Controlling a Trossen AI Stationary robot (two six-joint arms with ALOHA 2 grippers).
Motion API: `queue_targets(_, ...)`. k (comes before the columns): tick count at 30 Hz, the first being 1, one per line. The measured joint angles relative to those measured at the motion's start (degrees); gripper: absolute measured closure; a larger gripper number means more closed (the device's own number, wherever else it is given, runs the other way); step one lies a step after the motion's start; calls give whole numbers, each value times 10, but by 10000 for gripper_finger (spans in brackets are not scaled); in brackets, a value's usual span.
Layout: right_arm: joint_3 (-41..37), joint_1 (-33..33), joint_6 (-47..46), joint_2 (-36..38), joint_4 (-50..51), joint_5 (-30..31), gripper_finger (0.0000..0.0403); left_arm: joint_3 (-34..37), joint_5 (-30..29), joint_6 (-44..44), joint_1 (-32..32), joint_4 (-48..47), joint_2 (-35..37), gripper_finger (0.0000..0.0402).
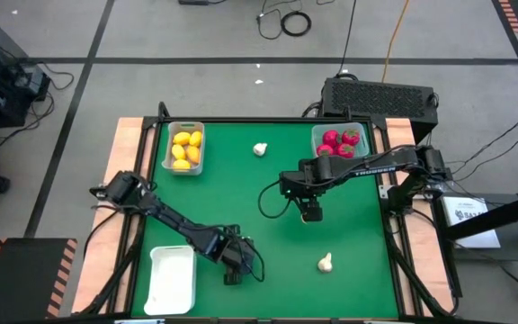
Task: Sort produce into baskets
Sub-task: Put the garlic into the white bin
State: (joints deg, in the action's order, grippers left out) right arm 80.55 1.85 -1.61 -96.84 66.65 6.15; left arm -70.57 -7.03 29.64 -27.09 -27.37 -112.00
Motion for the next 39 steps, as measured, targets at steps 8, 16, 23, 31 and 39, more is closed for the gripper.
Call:
queue_targets(8, 0, 0, 4, 0, -1, 0, 133, -21, 24, 0, 0, -3, 4, 241)
queue_targets(16, 0, 0, 8, 0, -9, -2, 133, -70, 88, 1, 5, -138, 50, 242)
queue_targets(23, 0, 0, 11, 0, -28, -3, 133, -93, 144, 92, -3, -193, 135, 238)
queue_targets(31, 0, 0, 16, 0, -54, -3, 133, -92, 215, 196, -60, -324, 175, 238)
queue_targets(39, 0, 0, 24, 0, -86, -3, 133, -87, 218, 266, -140, -361, 175, 237)
